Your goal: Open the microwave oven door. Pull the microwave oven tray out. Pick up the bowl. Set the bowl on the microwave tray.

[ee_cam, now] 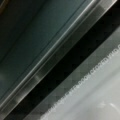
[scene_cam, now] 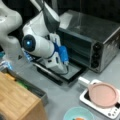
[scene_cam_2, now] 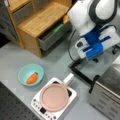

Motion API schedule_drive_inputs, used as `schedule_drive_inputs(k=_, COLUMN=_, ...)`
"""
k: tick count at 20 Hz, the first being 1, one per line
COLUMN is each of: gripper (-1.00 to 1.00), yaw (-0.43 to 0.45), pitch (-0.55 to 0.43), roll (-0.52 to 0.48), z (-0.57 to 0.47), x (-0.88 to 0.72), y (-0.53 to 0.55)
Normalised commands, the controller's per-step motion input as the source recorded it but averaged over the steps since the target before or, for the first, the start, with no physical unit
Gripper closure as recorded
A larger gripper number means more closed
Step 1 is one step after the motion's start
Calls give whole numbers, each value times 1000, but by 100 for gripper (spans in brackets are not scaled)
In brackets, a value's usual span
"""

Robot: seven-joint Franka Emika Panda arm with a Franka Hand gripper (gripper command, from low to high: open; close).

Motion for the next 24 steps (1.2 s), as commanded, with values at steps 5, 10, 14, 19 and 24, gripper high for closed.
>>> schedule_drive_inputs(k=5, gripper=-100, yaw=-3, pitch=33, roll=256, z=-18, x=124, y=61)
schedule_drive_inputs(k=10, gripper=-100, yaw=-41, pitch=15, roll=187, z=13, x=104, y=161)
schedule_drive_inputs(k=14, gripper=-100, yaw=-39, pitch=6, roll=126, z=10, x=93, y=201)
schedule_drive_inputs(k=19, gripper=-100, yaw=-77, pitch=1, roll=80, z=-14, x=108, y=156)
schedule_drive_inputs(k=24, gripper=-100, yaw=-101, pitch=-4, roll=87, z=-29, x=113, y=108)
